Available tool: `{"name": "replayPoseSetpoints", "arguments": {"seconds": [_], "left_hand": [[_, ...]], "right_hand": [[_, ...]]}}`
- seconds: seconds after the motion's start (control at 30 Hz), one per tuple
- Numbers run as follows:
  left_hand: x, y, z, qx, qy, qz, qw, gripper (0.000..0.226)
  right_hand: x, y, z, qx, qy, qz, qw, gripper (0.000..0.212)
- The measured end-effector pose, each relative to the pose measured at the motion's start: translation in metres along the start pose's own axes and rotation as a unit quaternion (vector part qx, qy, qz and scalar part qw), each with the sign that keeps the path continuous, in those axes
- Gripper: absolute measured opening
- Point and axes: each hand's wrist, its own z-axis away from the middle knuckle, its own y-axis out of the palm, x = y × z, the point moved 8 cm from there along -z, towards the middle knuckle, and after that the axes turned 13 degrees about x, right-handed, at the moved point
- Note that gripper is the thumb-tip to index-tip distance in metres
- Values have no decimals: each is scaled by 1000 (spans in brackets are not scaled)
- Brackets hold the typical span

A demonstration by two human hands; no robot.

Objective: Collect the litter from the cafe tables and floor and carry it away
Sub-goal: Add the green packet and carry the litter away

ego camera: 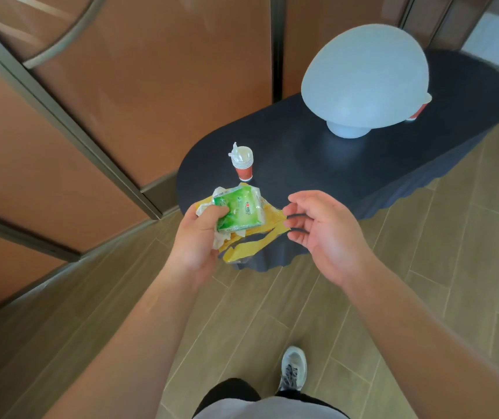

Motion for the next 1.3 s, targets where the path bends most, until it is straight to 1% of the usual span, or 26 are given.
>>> {"name": "replayPoseSetpoints", "arguments": {"seconds": [0.13,0.23,0.4,0.63,0.73,0.93,1.03,1.1,1.2,1.3], "left_hand": [[-8,-2,-31,-5,-2,10,1000,26],[-9,-9,-57,-16,-14,5,1000,27],[-9,-23,-112,-33,-27,8,999,15],[-24,-45,-186,-25,-41,-8,999,21],[-25,-61,-218,-25,-52,-21,998,18],[-20,-94,-262,-59,-68,2,996,19],[-17,-107,-275,-75,-75,12,994,30],[-11,-118,-281,-89,-85,-2,992,34],[5,-139,-286,-126,-105,-48,985,26],[34,-152,-291,-161,-139,-49,976,22]], "right_hand": [[7,-12,-32,-9,15,2,1000,9],[10,-15,-58,-15,24,7,1000,12],[15,-13,-106,-21,34,27,999,12],[31,1,-186,-38,50,73,995,13],[29,7,-220,-43,54,81,994,17],[13,15,-268,-38,78,76,993,12],[7,18,-288,-28,89,72,993,11],[2,18,-300,-18,98,76,992,11],[-8,17,-313,-5,119,80,990,12],[-22,11,-325,8,133,85,987,13]]}}
